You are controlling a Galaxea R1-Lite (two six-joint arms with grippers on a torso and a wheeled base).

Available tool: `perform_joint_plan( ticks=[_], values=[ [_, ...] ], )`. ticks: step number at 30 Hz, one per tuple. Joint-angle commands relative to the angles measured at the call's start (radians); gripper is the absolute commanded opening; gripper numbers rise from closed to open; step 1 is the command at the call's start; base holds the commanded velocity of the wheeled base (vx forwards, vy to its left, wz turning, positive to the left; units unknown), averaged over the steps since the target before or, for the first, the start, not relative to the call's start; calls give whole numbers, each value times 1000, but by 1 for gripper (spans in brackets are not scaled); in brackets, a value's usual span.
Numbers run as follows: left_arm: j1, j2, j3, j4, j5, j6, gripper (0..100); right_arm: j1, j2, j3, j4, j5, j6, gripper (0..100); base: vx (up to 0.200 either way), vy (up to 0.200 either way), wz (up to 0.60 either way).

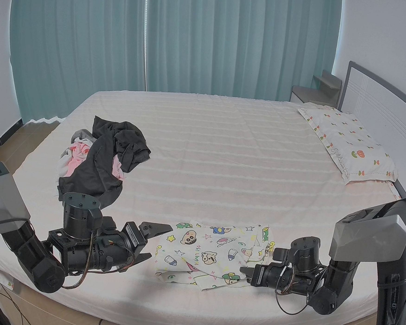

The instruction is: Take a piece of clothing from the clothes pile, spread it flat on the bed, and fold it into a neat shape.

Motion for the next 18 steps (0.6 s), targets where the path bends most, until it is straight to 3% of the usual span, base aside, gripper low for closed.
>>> perform_joint_plan(
  ticks=[1, 18],
  values=[
    [0, 3, 0, 0, 0, 0, 100, -18, -19, 18, -7, 1, -2, 0, 0, 0, 0],
    [-3, 1, 3, 0, 0, 1, 100, -107, -183, 81, 79, 79, -1, 0, 0, 0, 0]
  ],
)
